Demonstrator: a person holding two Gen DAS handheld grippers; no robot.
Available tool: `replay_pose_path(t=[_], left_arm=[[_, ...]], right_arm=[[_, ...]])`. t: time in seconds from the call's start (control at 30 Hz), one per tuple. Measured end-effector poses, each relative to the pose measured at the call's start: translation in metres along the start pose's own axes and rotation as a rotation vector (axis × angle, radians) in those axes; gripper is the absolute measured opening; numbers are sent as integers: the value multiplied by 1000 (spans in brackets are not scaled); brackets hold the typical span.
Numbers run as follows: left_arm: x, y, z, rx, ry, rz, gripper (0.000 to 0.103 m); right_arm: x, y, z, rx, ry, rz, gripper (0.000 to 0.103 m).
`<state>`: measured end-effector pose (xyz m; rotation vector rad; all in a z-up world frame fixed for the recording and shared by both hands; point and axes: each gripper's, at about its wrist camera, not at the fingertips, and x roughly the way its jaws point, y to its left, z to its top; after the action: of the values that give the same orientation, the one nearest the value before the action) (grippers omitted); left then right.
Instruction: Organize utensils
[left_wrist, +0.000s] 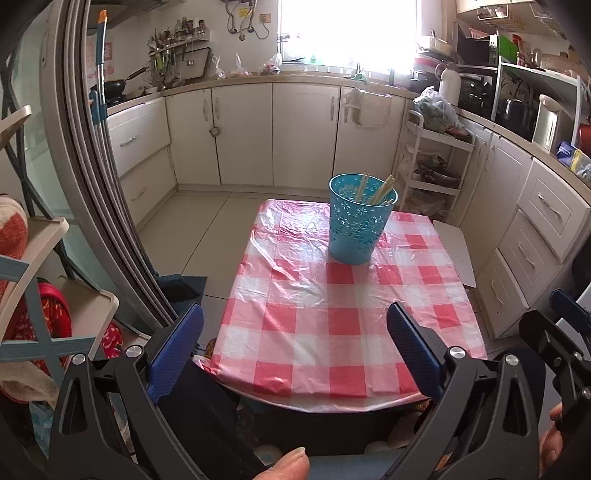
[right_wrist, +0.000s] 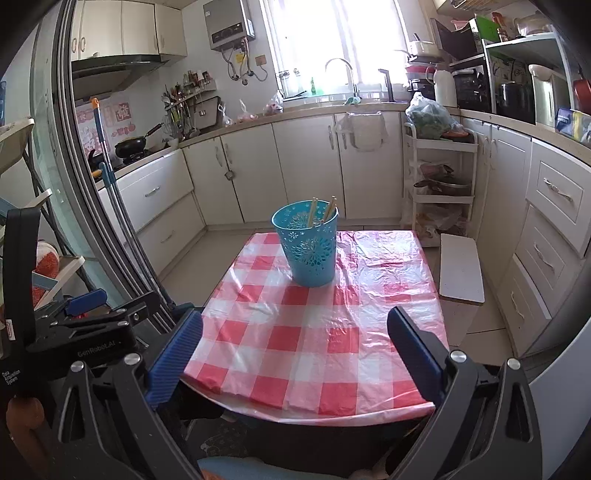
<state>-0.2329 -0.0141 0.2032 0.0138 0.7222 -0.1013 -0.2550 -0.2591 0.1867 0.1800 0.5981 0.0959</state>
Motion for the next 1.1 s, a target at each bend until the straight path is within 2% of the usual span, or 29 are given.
replay_pose_path(t=[0.13, 0.3, 0.57, 1.1], left_arm=[[-24, 1, -9, 26, -8, 44, 95], [-54, 1, -23, 57, -57, 110, 95], [-75, 10, -39, 29, -66, 103, 95], [-88, 6, -46, 25, -94, 116, 95]], right_arm=[[-17, 12, -16, 0, 7, 12, 96], [-32, 29, -33, -28, -1, 31, 96], [-52, 33, -40, -23, -53, 30, 96], [-64, 37, -49, -38, -56, 24, 96]])
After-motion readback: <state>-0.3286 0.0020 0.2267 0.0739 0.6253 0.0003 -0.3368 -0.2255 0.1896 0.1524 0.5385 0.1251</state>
